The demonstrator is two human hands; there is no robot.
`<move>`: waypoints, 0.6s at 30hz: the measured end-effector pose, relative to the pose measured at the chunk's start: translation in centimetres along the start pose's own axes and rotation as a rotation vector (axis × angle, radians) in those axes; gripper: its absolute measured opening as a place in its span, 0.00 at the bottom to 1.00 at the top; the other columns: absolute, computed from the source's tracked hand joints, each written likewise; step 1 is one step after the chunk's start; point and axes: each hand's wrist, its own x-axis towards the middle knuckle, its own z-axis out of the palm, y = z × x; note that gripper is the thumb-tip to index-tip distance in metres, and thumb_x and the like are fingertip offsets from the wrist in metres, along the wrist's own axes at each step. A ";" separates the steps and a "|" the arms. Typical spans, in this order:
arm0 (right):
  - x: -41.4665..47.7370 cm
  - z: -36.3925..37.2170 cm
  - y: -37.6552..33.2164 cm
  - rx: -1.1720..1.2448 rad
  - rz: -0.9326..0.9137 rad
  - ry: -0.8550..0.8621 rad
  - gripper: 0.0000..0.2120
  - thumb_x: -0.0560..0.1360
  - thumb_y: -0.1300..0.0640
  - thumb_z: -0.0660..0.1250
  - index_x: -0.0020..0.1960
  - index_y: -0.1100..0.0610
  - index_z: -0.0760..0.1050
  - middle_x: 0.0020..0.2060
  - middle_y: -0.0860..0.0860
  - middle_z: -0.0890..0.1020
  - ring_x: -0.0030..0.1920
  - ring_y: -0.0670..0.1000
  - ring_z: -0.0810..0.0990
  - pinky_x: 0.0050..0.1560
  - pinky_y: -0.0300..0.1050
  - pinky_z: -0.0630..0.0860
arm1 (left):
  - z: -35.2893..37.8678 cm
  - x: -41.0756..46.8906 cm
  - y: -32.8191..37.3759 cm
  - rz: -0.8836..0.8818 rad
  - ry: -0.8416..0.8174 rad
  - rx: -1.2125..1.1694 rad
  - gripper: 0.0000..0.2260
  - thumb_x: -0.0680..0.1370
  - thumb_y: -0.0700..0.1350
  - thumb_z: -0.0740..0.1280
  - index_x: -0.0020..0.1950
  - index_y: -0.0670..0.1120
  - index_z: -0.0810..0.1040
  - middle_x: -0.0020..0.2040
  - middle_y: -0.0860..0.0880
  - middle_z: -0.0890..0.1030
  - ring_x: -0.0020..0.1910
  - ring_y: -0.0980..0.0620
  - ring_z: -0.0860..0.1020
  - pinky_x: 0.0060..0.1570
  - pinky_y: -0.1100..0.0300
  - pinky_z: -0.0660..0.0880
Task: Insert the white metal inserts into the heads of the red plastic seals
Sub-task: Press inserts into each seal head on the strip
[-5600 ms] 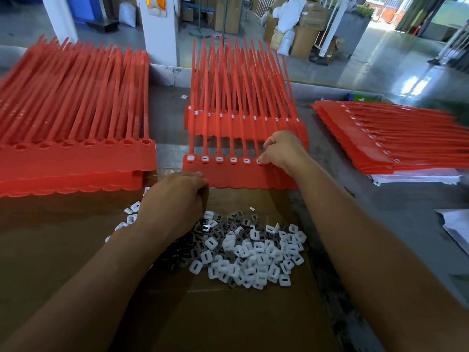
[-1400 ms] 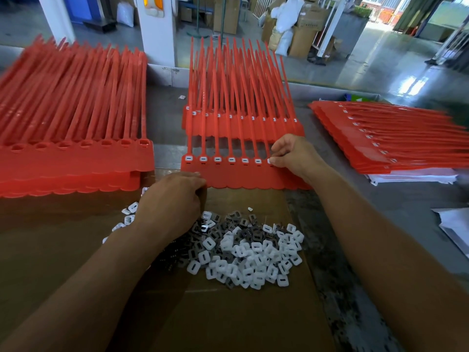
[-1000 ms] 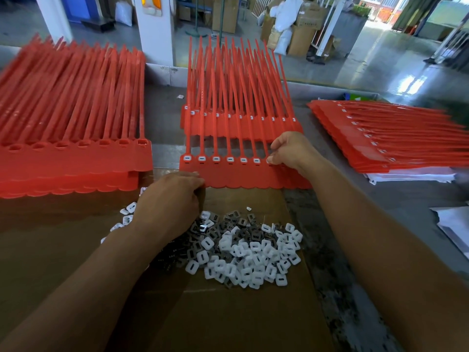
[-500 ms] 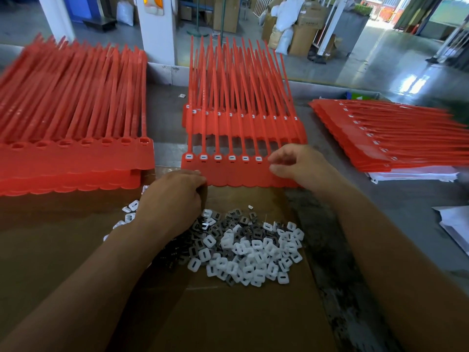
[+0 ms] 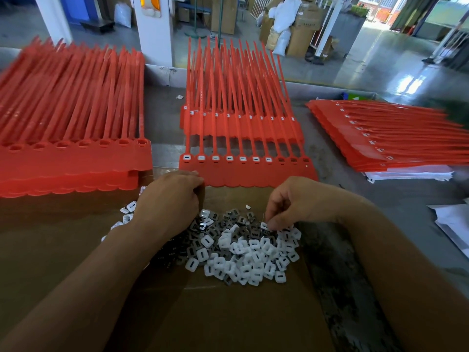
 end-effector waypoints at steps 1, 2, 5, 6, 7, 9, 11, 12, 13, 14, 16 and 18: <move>0.0 0.0 0.1 -0.001 -0.002 0.019 0.04 0.70 0.57 0.72 0.39 0.50 0.79 0.30 0.39 0.81 0.33 0.36 0.77 0.36 0.26 0.71 | 0.0 0.0 0.0 -0.002 -0.003 0.000 0.18 0.76 0.36 0.57 0.64 0.46 0.75 0.69 0.51 0.70 0.66 0.50 0.69 0.64 0.55 0.66; 0.0 -0.1 0.1 0.006 -0.004 0.040 0.04 0.71 0.57 0.72 0.39 0.50 0.79 0.30 0.40 0.81 0.32 0.36 0.77 0.35 0.27 0.71 | 0.0 0.0 0.0 -0.004 -0.005 -0.001 0.18 0.76 0.36 0.57 0.64 0.46 0.75 0.69 0.51 0.70 0.66 0.50 0.69 0.64 0.55 0.67; -0.1 -0.2 0.4 0.099 0.013 0.111 0.05 0.74 0.58 0.68 0.39 0.52 0.76 0.28 0.44 0.80 0.31 0.41 0.77 0.33 0.30 0.72 | 0.0 -0.1 -0.1 -0.005 -0.005 -0.004 0.18 0.76 0.36 0.57 0.64 0.47 0.75 0.69 0.51 0.71 0.66 0.50 0.69 0.65 0.54 0.67; 0.0 -0.2 0.5 0.143 0.022 0.143 0.06 0.75 0.58 0.66 0.39 0.53 0.76 0.28 0.45 0.81 0.31 0.42 0.77 0.33 0.31 0.73 | 0.0 0.0 -0.1 -0.005 -0.004 -0.005 0.18 0.76 0.36 0.57 0.64 0.47 0.75 0.69 0.51 0.71 0.66 0.50 0.69 0.65 0.54 0.67; -0.1 -0.3 0.6 0.191 0.029 0.180 0.06 0.75 0.59 0.66 0.40 0.54 0.76 0.29 0.46 0.81 0.31 0.42 0.78 0.33 0.32 0.73 | 0.0 -0.1 -0.1 -0.006 -0.004 -0.004 0.18 0.76 0.36 0.57 0.64 0.47 0.74 0.69 0.51 0.70 0.66 0.50 0.69 0.65 0.54 0.67; 0.0 -0.5 0.7 0.281 0.044 0.255 0.05 0.75 0.60 0.66 0.40 0.55 0.75 0.29 0.47 0.81 0.31 0.42 0.79 0.34 0.32 0.76 | 0.0 -0.1 -0.1 -0.006 -0.002 -0.005 0.18 0.76 0.36 0.57 0.64 0.47 0.75 0.68 0.51 0.71 0.66 0.50 0.69 0.65 0.54 0.66; 0.0 -0.5 0.9 0.320 0.056 0.330 0.05 0.73 0.62 0.68 0.39 0.56 0.75 0.29 0.47 0.81 0.30 0.41 0.79 0.34 0.32 0.77 | 0.0 -0.1 0.0 -0.003 0.005 -0.006 0.18 0.76 0.36 0.57 0.63 0.46 0.75 0.68 0.51 0.71 0.66 0.50 0.70 0.64 0.54 0.67; 0.1 -0.6 1.0 0.326 0.058 0.365 0.05 0.72 0.64 0.69 0.39 0.56 0.75 0.28 0.47 0.80 0.30 0.41 0.79 0.33 0.32 0.76 | 0.0 -0.1 0.0 0.000 0.009 -0.006 0.18 0.76 0.36 0.57 0.63 0.46 0.76 0.67 0.51 0.72 0.65 0.50 0.70 0.63 0.55 0.67; 0.1 -0.6 1.1 0.330 0.058 0.396 0.06 0.72 0.65 0.69 0.40 0.56 0.75 0.28 0.47 0.80 0.29 0.41 0.78 0.33 0.32 0.76 | 0.0 -0.1 0.0 0.001 0.012 -0.008 0.18 0.76 0.36 0.58 0.62 0.46 0.76 0.67 0.51 0.72 0.65 0.50 0.70 0.63 0.54 0.67; 0.2 -0.5 1.3 0.334 0.054 0.421 0.07 0.71 0.66 0.69 0.41 0.55 0.75 0.28 0.47 0.80 0.29 0.41 0.78 0.33 0.33 0.75 | 0.0 -0.1 0.0 0.002 0.013 -0.009 0.18 0.76 0.36 0.58 0.62 0.46 0.76 0.67 0.51 0.72 0.65 0.50 0.70 0.63 0.54 0.67; 0.2 -0.5 1.6 0.338 0.040 0.450 0.08 0.71 0.66 0.69 0.44 0.53 0.76 0.31 0.45 0.81 0.31 0.40 0.79 0.34 0.31 0.75 | -0.1 -0.2 0.0 0.002 0.009 -0.006 0.18 0.76 0.36 0.58 0.63 0.46 0.76 0.67 0.50 0.72 0.65 0.49 0.70 0.64 0.54 0.67; 0.2 -0.5 1.8 0.353 0.030 0.477 0.08 0.72 0.65 0.69 0.45 0.53 0.78 0.33 0.45 0.81 0.32 0.38 0.79 0.34 0.28 0.74 | -0.1 -0.2 0.0 0.001 -0.001 -0.005 0.18 0.76 0.36 0.57 0.63 0.46 0.75 0.68 0.50 0.72 0.65 0.49 0.70 0.64 0.53 0.67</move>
